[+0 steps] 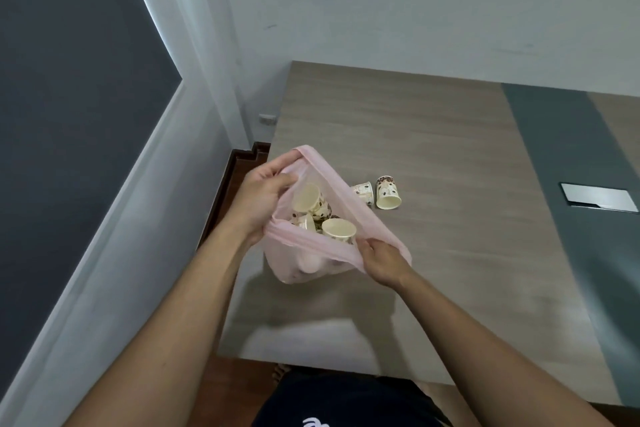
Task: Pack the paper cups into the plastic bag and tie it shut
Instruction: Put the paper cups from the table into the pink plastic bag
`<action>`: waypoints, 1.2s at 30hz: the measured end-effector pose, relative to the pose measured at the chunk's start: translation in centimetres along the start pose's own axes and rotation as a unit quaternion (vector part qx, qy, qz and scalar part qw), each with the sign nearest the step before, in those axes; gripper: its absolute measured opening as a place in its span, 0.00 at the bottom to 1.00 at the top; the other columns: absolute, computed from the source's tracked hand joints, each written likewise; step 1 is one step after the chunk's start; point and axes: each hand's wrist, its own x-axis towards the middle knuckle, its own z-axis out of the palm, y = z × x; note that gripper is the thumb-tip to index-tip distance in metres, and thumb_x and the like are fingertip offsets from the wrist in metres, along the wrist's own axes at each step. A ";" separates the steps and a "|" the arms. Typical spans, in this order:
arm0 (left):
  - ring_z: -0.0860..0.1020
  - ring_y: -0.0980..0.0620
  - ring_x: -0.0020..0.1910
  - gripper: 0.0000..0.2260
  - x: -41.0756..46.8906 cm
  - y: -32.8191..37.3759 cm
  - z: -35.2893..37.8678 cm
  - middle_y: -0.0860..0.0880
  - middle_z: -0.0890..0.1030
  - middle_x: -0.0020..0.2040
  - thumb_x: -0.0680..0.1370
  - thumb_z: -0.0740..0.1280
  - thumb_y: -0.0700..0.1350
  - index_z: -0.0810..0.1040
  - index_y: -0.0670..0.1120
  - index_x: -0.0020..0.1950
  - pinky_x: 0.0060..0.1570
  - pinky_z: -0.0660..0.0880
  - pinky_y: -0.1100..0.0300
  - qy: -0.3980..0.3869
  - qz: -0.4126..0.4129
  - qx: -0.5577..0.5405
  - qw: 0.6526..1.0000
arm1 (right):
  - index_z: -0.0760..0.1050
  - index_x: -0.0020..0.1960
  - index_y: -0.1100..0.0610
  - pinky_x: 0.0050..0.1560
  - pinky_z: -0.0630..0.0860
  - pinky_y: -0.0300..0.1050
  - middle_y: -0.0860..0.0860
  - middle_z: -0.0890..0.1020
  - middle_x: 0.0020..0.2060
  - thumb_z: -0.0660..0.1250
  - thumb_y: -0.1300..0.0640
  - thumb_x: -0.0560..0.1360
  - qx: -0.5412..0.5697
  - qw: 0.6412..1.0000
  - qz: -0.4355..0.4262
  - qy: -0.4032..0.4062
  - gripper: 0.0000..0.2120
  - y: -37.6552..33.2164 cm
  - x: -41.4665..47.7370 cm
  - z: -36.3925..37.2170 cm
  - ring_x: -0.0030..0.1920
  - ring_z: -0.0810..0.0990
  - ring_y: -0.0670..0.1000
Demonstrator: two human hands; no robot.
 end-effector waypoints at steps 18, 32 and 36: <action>0.80 0.38 0.72 0.30 2.8 -6.6 6.8 0.42 0.79 0.78 0.87 0.64 0.47 0.62 0.60 0.88 0.69 0.77 0.46 0.059 -0.060 0.511 0.855 | 0.84 0.67 0.58 0.70 0.79 0.53 0.53 0.88 0.63 0.73 0.40 0.81 -0.033 0.962 -0.125 -0.240 0.24 7.7 3.9 -10.7 0.64 0.87 0.56; 0.76 0.60 0.74 0.19 0.8 -8.8 10.6 0.61 0.79 0.74 0.88 0.67 0.45 0.79 0.54 0.79 0.75 0.72 0.55 0.141 -0.071 0.308 0.938 | 0.76 0.70 0.54 0.42 0.84 0.52 0.54 0.78 0.59 0.69 0.50 0.86 0.607 0.768 0.171 -0.110 0.16 10.7 19.2 -9.0 0.43 0.79 0.54; 0.80 0.72 0.63 0.16 0.1 -9.4 10.5 0.70 0.84 0.62 0.88 0.67 0.43 0.83 0.55 0.74 0.68 0.74 0.63 0.167 -0.073 0.272 0.945 | 0.75 0.74 0.58 0.61 0.83 0.57 0.56 0.83 0.64 0.69 0.50 0.86 0.667 0.710 0.194 -0.118 0.20 10.4 21.3 -7.9 0.55 0.85 0.56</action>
